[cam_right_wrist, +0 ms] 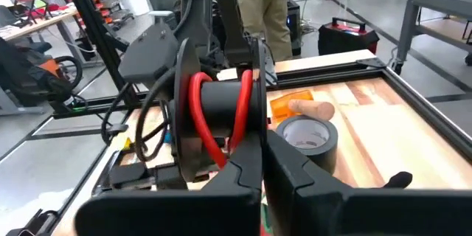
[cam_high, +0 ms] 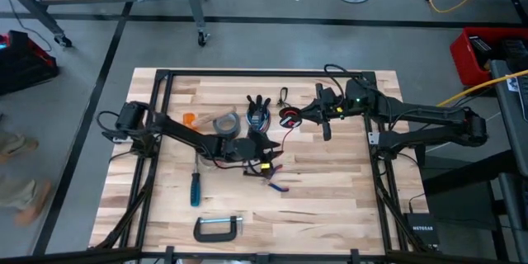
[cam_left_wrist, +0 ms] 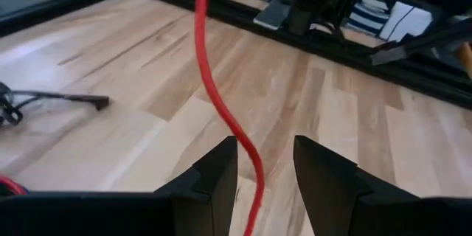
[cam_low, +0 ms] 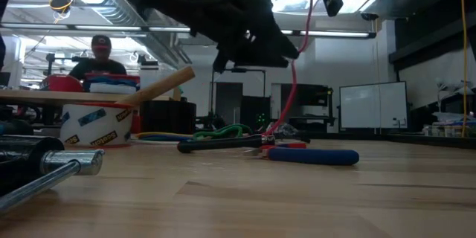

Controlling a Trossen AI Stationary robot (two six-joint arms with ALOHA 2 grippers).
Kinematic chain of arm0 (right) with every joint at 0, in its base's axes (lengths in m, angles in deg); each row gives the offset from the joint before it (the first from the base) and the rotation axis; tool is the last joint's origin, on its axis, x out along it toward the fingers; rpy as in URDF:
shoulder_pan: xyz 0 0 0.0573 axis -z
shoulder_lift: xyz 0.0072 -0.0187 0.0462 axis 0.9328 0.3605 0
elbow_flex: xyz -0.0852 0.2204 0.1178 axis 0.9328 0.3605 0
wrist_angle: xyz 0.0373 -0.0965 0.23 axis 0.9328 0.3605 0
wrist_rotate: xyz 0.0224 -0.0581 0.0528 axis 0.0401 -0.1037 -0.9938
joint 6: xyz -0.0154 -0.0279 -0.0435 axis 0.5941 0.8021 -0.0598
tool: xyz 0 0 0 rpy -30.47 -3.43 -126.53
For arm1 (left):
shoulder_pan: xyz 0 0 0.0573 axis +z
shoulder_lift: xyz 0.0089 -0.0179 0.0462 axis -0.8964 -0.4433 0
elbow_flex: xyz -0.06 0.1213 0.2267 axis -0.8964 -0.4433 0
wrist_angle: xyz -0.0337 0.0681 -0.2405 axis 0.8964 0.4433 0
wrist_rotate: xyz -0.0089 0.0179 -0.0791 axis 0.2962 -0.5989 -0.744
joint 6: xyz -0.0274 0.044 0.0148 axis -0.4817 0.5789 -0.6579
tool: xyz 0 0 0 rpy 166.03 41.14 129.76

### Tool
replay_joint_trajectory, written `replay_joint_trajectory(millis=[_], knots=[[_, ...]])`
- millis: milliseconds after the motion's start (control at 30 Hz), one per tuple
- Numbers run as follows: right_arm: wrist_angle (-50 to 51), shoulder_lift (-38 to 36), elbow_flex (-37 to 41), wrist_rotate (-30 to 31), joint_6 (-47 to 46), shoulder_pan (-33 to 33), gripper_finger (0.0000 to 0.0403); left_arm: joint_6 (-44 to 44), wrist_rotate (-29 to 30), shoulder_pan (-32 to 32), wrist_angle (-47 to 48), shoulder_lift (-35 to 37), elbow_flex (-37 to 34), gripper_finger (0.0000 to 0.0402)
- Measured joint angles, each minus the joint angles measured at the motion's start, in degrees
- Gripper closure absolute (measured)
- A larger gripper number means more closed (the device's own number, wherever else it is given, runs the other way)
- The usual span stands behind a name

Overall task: Coil cords
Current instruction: Coil the red wire onto the black spool

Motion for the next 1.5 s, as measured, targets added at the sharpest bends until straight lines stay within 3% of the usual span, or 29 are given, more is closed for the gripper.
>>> replay_joint_trajectory(millis=[467,867,1033,1200,1500], knots=[[-0.15,0.00,0.00,-0.02,0.09,0.00,0.0402,-4.17,-0.21,1.01,-2.30,-5.10,-0.01,0.0283],[0.14,0.02,0.00,-0.04,0.09,0.00,0.0402,-0.95,-0.20,0.91,-4.91,-5.54,0.01,0.0389],[2.11,0.02,0.00,-0.03,0.07,0.00,0.0402,-0.38,-0.20,0.55,-4.54,-5.54,0.01,0.0398],[7.70,-0.39,0.00,0.56,0.13,0.00,0.0402,-1.66,-0.21,0.51,1.58,-4.69,0.01,0.0400],[23.42,-1.11,0.00,12.47,0.26,0.00,0.0402,-4.28,0.14,-0.24,16.22,1.31,0.01,0.0401]])
